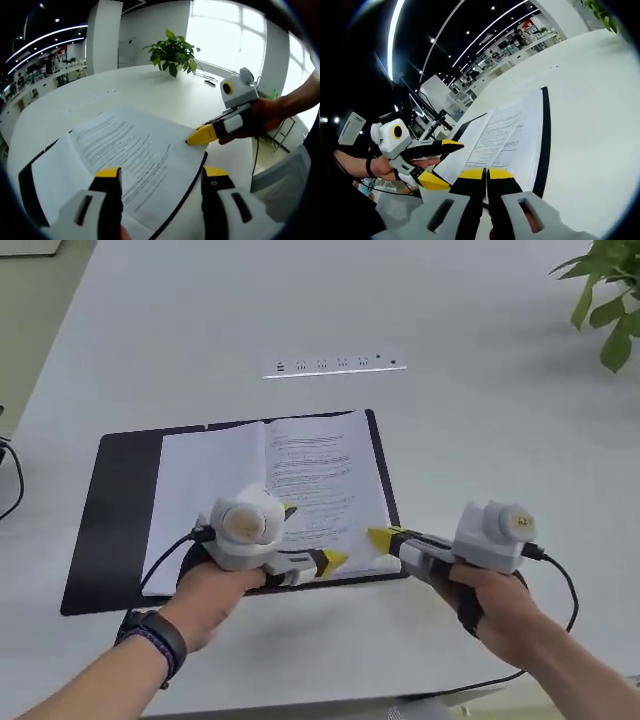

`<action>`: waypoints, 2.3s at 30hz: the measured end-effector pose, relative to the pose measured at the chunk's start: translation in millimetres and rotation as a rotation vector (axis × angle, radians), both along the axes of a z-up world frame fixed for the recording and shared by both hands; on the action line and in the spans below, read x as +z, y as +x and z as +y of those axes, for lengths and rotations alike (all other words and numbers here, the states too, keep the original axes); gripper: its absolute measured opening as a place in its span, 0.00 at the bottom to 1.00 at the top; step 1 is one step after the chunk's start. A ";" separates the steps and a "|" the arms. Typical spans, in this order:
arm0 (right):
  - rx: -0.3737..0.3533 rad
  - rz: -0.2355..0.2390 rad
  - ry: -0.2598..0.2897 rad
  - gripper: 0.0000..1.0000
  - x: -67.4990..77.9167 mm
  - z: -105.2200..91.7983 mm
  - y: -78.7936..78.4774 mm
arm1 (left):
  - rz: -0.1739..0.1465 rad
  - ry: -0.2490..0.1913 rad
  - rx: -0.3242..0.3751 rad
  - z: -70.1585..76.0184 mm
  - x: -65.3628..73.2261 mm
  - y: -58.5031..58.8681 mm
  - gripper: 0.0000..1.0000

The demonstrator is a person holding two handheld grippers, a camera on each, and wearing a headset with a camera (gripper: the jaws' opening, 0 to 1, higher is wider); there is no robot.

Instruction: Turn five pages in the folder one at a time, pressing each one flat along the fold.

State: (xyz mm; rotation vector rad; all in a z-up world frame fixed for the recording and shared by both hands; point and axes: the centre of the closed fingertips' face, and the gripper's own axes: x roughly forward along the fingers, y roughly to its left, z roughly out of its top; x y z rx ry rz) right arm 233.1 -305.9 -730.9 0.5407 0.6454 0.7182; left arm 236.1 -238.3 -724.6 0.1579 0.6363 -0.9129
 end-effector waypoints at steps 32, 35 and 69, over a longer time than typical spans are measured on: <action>0.150 -0.105 0.057 0.00 53.5 87.6 10.5 | -0.079 0.004 0.136 107.3 33.8 -5.8 0.68; 0.164 -0.109 0.057 0.00 55.5 100.1 10.9 | -0.074 -0.011 0.172 120.0 38.4 -6.9 0.66; 0.325 -0.086 0.061 0.00 54.5 224.9 7.2 | -0.034 -0.051 0.398 227.5 36.0 -52.4 0.68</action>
